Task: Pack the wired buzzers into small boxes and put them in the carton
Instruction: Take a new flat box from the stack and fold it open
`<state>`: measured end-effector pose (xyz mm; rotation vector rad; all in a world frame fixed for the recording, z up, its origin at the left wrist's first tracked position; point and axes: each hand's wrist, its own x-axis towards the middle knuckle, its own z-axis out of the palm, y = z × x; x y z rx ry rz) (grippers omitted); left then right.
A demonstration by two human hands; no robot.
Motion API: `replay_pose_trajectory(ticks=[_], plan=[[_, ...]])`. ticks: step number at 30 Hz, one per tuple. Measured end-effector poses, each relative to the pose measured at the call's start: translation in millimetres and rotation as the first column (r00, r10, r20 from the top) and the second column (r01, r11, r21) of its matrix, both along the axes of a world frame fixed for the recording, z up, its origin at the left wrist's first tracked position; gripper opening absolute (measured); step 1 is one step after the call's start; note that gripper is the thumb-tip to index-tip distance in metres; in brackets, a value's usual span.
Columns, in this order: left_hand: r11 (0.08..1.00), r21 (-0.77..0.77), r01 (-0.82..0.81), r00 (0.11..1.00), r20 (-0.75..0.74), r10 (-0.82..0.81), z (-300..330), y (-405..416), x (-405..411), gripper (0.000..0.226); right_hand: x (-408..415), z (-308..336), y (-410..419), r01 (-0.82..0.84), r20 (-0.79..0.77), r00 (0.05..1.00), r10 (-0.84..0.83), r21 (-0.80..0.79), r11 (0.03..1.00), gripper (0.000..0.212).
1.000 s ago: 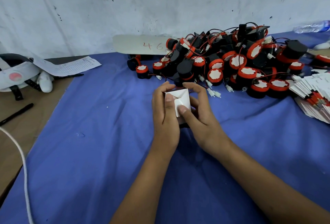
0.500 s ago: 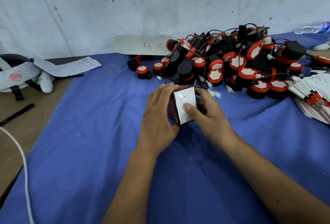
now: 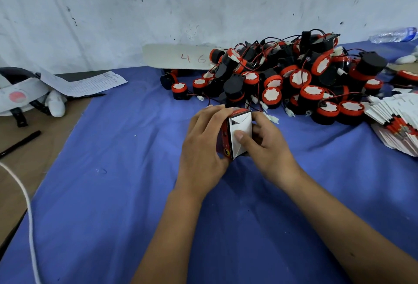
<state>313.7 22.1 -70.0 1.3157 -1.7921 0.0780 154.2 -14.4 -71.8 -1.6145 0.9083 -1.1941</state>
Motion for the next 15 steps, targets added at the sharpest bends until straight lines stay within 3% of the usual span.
replay_pose_trajectory(ticks=[11, 15], plan=[[1.0, -0.007, 0.015, 1.0, 0.011, -0.014, -0.3, -0.4, -6.2, 0.065, 2.6, -4.4, -1.3, 0.169, -0.132, 0.975, -0.179, -0.084, 0.982, 0.024], [1.0, -0.02, -0.001, 0.999, -0.042, 0.0, -3.6, -3.7, -3.0, 0.07, 1.5, -4.3, -2.1, 0.106, -0.083, 0.99, -0.11, -0.058, 0.993, 0.026]])
